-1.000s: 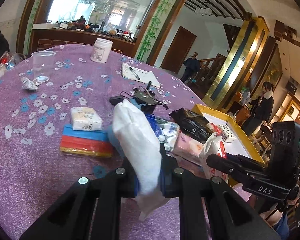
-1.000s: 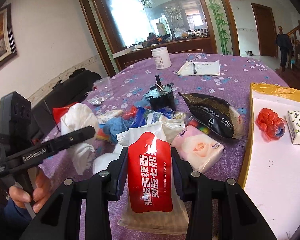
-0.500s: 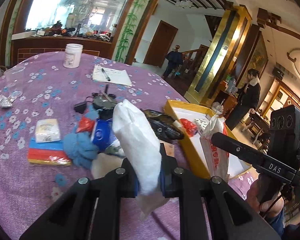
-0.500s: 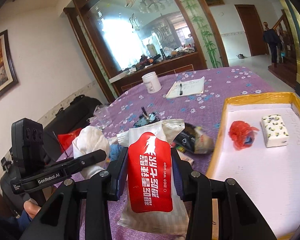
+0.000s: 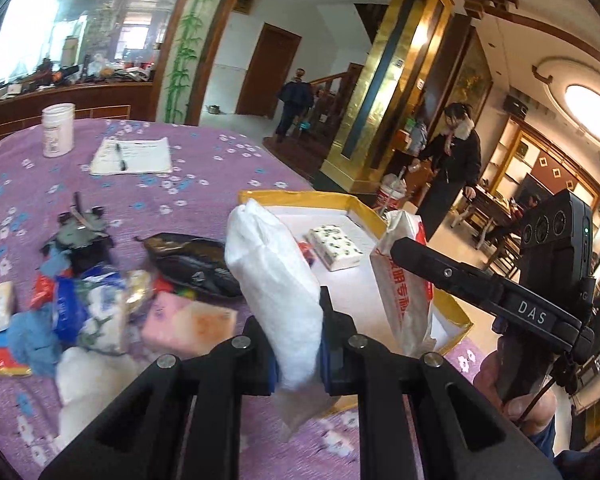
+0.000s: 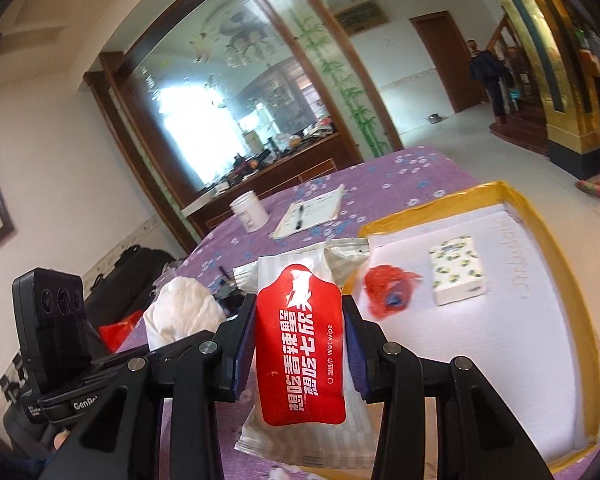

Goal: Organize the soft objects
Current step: 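Carry the wet-wipe pack and white cloth over the yellow box, then open the right tool to drop the wet-wipe pack while the left tool releases the white cloth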

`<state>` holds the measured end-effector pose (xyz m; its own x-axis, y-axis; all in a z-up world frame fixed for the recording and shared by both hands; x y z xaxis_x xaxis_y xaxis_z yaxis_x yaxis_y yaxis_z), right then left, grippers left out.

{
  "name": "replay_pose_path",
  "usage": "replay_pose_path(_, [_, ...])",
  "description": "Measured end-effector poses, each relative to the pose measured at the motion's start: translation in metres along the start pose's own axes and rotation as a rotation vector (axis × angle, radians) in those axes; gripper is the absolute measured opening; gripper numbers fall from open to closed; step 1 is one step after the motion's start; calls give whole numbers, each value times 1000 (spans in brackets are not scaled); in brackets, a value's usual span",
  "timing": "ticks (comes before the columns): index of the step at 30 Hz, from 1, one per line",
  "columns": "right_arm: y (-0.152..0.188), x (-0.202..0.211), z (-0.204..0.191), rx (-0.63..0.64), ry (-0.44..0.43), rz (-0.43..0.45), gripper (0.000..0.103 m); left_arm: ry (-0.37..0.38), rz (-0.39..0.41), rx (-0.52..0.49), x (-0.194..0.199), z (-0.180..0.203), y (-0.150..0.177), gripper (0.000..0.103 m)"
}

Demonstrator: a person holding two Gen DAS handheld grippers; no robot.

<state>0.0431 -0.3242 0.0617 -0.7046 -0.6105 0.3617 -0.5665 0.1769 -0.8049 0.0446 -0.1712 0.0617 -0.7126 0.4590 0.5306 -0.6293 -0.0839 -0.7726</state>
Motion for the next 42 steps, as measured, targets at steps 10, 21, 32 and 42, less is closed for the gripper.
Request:
replay_pose_path(10, [-3,12,90,-197,211,12,44,109,-127,-51,-85,55,-2,14])
replay_pose_path(21, [3,2,126,-215,338,-39,44,149,-250,-19,-133,56,19,14])
replay_pose_path(32, [5,-6,120,-154,400,-72,48,119,-223,-59,-125,61,22,15])
replay_pose_path(42, [4,-3,111,-135,418,-57,67,79,-153,-82,-109,61,16,65])
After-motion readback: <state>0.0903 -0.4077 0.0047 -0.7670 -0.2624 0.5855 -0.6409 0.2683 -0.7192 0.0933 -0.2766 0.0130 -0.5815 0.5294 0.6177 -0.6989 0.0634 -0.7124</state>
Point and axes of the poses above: each gripper's, at about its wrist camera, not at the fingertips, and x roughly against the way its jaws point, z to its right, y to its underside, the point moved 6 cm from there along -x, roughly the way its jaws point, and after that the axes turned 2 degrees about x, right-handed, at the moved point
